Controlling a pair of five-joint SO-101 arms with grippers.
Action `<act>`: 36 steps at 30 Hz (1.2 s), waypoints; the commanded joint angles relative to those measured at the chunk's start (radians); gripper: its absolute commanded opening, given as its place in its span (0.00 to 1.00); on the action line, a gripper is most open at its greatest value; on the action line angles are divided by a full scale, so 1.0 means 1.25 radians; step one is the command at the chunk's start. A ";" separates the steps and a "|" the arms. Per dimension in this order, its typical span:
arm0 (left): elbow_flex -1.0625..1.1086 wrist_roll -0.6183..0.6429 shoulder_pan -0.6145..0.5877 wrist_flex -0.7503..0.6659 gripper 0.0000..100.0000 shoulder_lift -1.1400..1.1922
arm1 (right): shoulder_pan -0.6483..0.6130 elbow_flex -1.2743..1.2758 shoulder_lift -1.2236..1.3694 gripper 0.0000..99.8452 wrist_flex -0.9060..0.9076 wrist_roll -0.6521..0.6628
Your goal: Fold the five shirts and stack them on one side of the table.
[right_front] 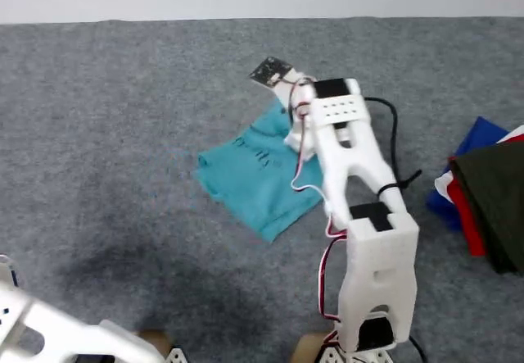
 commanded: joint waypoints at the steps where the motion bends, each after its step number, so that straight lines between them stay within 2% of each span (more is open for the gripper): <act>1: -0.009 -0.005 0.002 -0.014 0.00 -0.014 | 0.015 -0.036 0.004 0.01 -0.120 0.145; 4: -0.009 -0.005 0.002 -0.014 0.00 -0.014 | 0.002 -0.036 0.020 0.01 -0.185 0.203; 9: -0.009 -0.005 0.002 -0.014 0.00 -0.016 | -0.026 -0.036 0.042 0.02 -0.215 0.232; 11: -0.009 -0.005 0.002 -0.014 0.00 -0.015 | -0.030 -0.036 0.042 0.04 -0.202 0.233; 15: -0.009 -0.005 0.002 -0.014 0.00 -0.015 | -0.031 -0.036 0.039 0.18 -0.153 0.227; 20: -0.009 -0.005 0.002 -0.014 0.00 -0.018 | -0.033 -0.036 -0.033 0.18 -0.057 0.225; 25: -0.009 -0.005 0.002 -0.014 0.00 -0.018 | -0.029 -0.036 -0.126 0.18 -0.023 0.085; 29: -0.009 -0.005 0.002 -0.014 0.00 -0.018 | -0.067 -0.036 -0.180 0.18 0.080 -0.056; 34: -0.007 -0.005 0.017 -0.010 0.00 -0.018 | -0.149 -0.032 -0.187 0.02 0.219 -0.220; 36: -0.009 -0.005 0.025 -0.009 0.00 -0.020 | -0.175 -0.025 -0.171 0.01 0.251 -0.266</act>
